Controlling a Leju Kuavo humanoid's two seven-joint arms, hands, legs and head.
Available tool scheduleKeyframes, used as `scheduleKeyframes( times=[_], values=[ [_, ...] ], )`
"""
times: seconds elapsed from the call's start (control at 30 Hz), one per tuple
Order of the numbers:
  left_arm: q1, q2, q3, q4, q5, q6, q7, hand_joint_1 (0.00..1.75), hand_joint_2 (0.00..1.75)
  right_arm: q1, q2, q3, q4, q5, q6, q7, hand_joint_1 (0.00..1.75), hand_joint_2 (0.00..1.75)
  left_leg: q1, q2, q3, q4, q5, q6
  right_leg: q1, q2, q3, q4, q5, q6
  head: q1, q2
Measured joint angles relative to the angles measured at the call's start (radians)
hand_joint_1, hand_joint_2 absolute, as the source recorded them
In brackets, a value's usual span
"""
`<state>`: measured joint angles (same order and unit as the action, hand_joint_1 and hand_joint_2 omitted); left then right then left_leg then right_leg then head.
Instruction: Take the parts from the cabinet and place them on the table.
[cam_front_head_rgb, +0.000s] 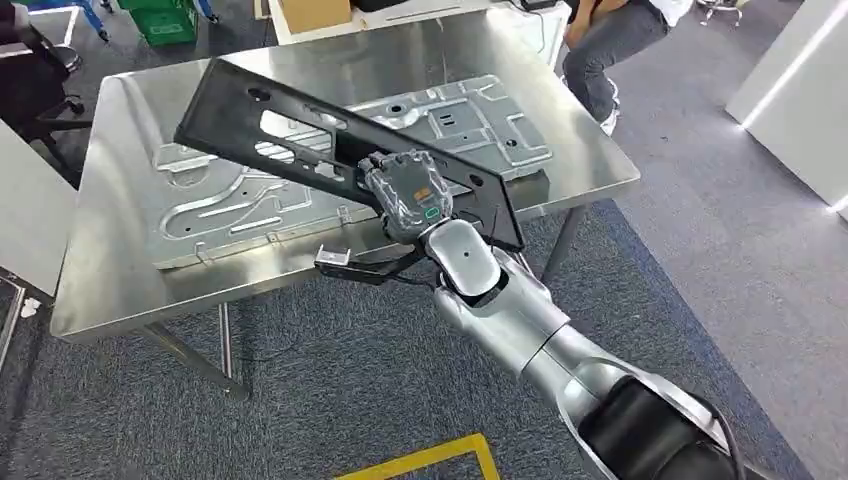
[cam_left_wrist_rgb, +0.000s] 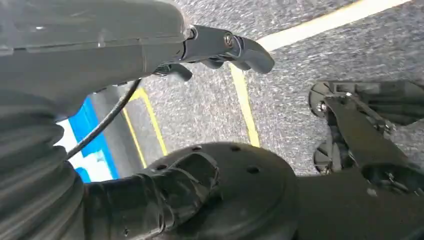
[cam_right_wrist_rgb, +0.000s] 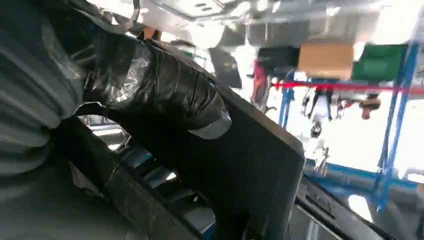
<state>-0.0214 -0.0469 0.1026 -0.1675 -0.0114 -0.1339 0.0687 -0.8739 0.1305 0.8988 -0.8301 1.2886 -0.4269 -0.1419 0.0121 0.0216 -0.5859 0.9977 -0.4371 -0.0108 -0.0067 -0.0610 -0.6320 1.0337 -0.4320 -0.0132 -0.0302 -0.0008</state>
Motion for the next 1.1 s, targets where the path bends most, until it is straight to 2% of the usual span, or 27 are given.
scheduleKeyframes(
  times=[0.03,0.17,0.27,0.33,0.4,0.5,1.1],
  values=[
    [0.000,0.000,0.001,0.000,0.000,0.000,0.000,0.00,1.75,-0.001,0.003,0.000,0.002,0.000,0.008,0.003,1.75,1.75,-0.001,-0.001,-0.001,0.000,-0.001,-0.001,-0.001,0.001,0.000,-0.002,0.008,-0.018,-0.001,0.000],
    [-0.001,0.000,0.005,0.000,0.000,0.000,-0.001,0.00,1.75,-0.003,0.018,0.000,0.013,0.000,0.024,0.010,1.75,1.75,-0.005,-0.005,-0.001,0.000,-0.002,0.003,-0.005,-0.003,0.007,-0.012,0.011,-0.008,-0.001,0.000],
    [-0.002,0.000,0.007,0.000,0.002,0.000,-0.001,0.00,1.75,-0.009,0.026,0.000,0.023,0.000,0.063,0.029,1.75,1.75,-0.007,-0.005,0.000,0.000,-0.004,0.008,-0.006,-0.002,0.009,-0.015,0.013,-0.005,-0.001,0.000],
    [-0.002,0.000,0.007,0.000,0.003,-0.001,-0.002,0.00,1.75,-0.015,0.032,0.001,0.035,0.000,0.084,0.035,1.75,1.75,-0.008,-0.005,-0.001,0.001,-0.004,0.008,-0.007,-0.002,0.009,-0.018,0.014,-0.002,-0.001,0.000],
    [-0.002,0.000,0.007,0.000,0.003,-0.003,-0.003,0.00,1.75,-0.021,0.038,0.004,0.048,0.000,0.088,0.039,1.75,1.75,-0.008,-0.005,-0.001,0.001,-0.005,0.013,-0.007,-0.003,0.009,-0.018,0.014,0.000,-0.001,0.000],
    [-0.002,0.000,0.011,0.000,0.007,-0.003,-0.002,0.00,1.75,-0.033,0.044,0.014,0.067,0.000,0.088,0.039,1.75,1.75,-0.008,-0.005,-0.001,0.002,-0.005,0.013,-0.008,-0.003,0.009,-0.019,0.013,0.010,-0.001,0.000],
    [-0.001,0.000,0.022,0.000,0.009,-0.003,0.003,0.00,1.75,-0.045,0.072,0.033,0.109,0.006,0.085,0.035,1.75,1.75,-0.009,-0.004,0.000,0.002,-0.005,0.013,-0.006,-0.002,0.008,-0.015,0.012,0.012,-0.001,0.000]
  ],
)
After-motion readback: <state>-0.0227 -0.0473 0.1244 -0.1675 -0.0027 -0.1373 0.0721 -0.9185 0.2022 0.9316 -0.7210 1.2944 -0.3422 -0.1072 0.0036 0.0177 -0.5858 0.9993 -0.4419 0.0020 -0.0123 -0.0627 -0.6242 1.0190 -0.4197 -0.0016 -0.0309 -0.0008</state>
